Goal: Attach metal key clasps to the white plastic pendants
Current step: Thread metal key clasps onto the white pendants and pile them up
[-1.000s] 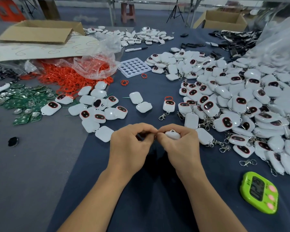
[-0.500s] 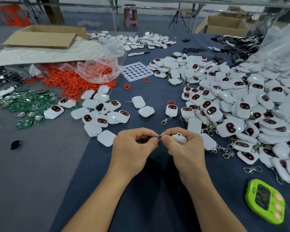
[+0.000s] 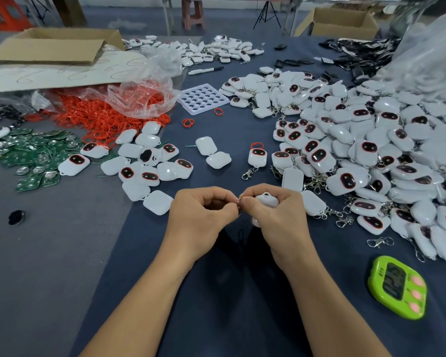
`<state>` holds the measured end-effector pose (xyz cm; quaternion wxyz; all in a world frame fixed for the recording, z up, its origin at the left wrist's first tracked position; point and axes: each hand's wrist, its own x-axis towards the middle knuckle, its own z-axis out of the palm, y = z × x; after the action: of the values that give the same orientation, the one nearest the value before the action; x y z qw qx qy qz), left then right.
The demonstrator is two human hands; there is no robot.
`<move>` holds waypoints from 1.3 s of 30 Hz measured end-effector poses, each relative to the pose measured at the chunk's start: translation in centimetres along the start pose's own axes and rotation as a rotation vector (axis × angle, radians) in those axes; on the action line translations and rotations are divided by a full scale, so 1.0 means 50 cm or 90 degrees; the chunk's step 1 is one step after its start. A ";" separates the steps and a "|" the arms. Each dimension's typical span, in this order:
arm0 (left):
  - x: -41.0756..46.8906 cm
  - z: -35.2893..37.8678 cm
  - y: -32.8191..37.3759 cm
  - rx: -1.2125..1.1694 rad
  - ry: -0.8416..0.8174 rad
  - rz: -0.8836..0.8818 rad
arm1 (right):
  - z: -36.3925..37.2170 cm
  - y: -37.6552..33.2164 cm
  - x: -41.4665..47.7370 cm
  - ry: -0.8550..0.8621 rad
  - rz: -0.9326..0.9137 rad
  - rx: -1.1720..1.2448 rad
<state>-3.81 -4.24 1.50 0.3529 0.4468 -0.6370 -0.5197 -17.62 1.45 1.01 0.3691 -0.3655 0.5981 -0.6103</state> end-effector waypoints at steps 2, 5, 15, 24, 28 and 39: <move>-0.002 0.002 0.000 0.004 0.006 -0.003 | -0.001 0.000 0.000 -0.012 0.009 -0.001; -0.003 0.002 0.004 0.005 0.001 -0.001 | -0.006 -0.002 0.001 -0.034 0.022 0.000; -0.003 -0.001 0.005 -0.023 -0.024 0.014 | -0.015 -0.008 -0.005 -0.087 0.015 0.031; -0.002 -0.002 0.005 -0.065 -0.062 0.018 | -0.023 -0.015 -0.006 -0.149 0.017 0.060; 0.001 0.001 0.005 -0.027 0.016 0.018 | -0.014 -0.008 -0.006 -0.101 0.013 0.036; 0.010 -0.005 -0.020 0.596 0.170 0.202 | -0.015 0.016 0.006 -0.031 0.054 0.068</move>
<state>-3.56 -4.86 0.57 0.2678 0.5171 -0.8109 -0.0570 -18.38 1.52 0.21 0.4282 -0.3344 0.5704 -0.6160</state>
